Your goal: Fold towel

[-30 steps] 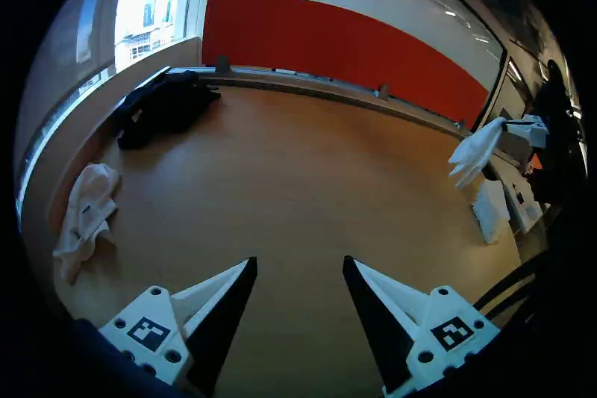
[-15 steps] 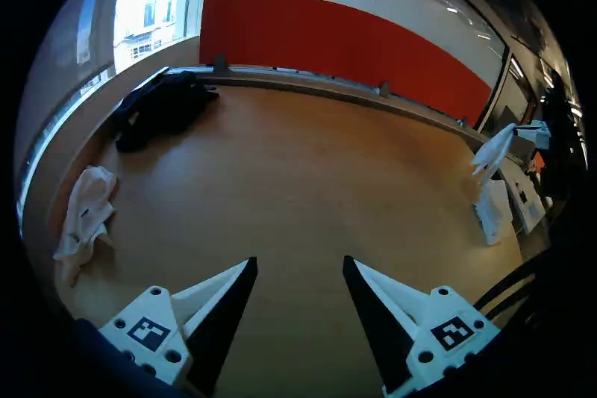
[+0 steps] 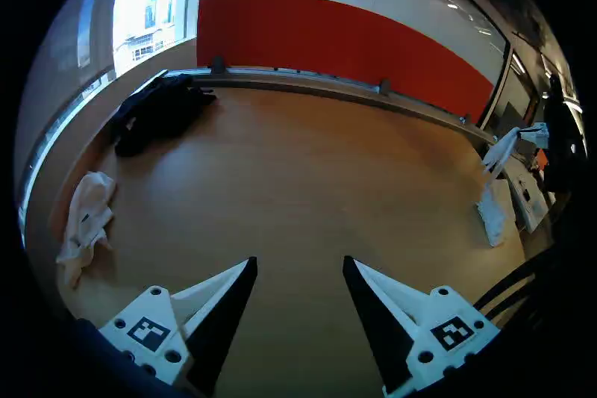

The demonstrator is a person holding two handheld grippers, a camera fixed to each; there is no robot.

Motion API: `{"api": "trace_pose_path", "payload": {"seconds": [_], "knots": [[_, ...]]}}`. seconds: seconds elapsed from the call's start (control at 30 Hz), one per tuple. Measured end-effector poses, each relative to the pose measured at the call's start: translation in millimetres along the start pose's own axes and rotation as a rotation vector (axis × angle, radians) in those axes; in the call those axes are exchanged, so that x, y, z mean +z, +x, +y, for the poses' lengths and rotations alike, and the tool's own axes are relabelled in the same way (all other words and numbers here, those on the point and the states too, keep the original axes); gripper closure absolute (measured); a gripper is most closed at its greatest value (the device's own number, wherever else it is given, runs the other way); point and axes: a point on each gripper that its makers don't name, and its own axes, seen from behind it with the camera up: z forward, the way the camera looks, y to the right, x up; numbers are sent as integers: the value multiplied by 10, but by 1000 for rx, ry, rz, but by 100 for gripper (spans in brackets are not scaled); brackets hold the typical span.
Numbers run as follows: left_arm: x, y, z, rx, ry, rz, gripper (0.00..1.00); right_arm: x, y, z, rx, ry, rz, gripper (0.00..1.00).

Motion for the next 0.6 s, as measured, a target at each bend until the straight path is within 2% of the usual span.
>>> {"api": "trace_pose_path", "payload": {"seconds": [0.27, 0.47, 0.6], "knots": [[12, 23, 108, 13, 2, -2, 15, 14, -166, 188, 19, -9, -18, 95], [22, 29, 176, 22, -3, -4, 15, -74, -377, 245, 22, -17, -44, 95], [17, 29, 216, 31, -8, -4, 15, -181, -620, 286, 29, -31, -73, 95]]}}
